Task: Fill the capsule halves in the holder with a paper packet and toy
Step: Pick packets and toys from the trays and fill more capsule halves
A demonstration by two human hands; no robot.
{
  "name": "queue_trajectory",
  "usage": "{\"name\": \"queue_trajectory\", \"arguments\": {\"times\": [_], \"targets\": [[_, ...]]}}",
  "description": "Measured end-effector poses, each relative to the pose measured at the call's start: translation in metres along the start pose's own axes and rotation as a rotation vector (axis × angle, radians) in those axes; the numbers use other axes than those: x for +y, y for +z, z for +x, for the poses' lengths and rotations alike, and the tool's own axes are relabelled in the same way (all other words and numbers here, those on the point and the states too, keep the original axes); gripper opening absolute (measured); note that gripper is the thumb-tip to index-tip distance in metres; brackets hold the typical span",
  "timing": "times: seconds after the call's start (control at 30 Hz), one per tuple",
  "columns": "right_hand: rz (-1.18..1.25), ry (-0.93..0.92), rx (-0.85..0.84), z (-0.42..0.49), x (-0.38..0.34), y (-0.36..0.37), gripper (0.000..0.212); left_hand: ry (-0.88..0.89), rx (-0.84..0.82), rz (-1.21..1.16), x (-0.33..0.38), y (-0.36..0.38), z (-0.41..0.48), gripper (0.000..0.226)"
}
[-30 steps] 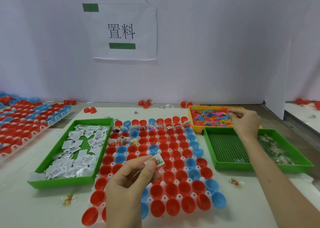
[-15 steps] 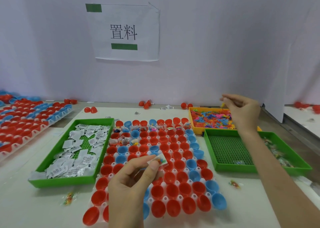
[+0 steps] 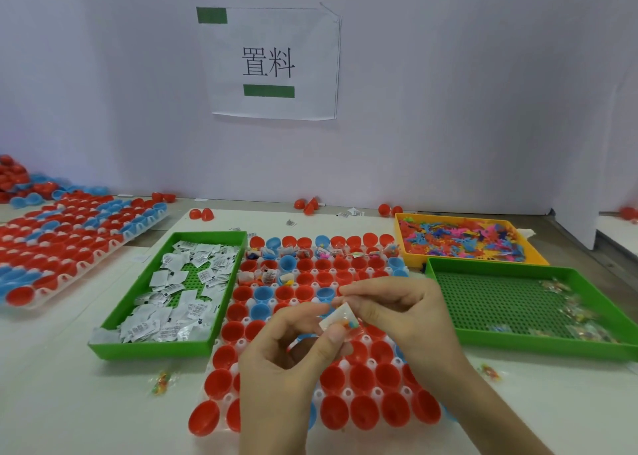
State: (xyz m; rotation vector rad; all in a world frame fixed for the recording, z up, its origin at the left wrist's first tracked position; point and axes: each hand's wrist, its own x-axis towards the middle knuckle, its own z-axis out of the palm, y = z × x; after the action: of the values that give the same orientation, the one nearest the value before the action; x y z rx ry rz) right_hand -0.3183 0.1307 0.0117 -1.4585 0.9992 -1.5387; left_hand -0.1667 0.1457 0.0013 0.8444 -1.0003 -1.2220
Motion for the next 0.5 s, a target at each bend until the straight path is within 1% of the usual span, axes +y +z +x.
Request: {"name": "queue_trajectory", "arguments": {"times": [0.07,0.17,0.27,0.5], "targets": [[0.076,0.049,-0.012,-0.0006,0.0015,0.0016,0.018,0.002,0.006,0.018,-0.0011,0.0015,-0.0001,0.028],[0.117,0.101,-0.047,-0.0004,0.0022,0.0005,0.015,0.004,0.041,0.043,-0.0031,0.0044,-0.0013,0.024],[0.085,0.095,-0.062,0.0003,0.0000,-0.0013,0.014,0.013,0.070,0.055,-0.0021,0.0030,-0.0014,0.018],[0.041,0.131,-0.079,-0.0022,0.0023,0.0017,0.013,0.062,0.066,0.159,-0.0018,-0.0007,-0.0021,0.017]]}}
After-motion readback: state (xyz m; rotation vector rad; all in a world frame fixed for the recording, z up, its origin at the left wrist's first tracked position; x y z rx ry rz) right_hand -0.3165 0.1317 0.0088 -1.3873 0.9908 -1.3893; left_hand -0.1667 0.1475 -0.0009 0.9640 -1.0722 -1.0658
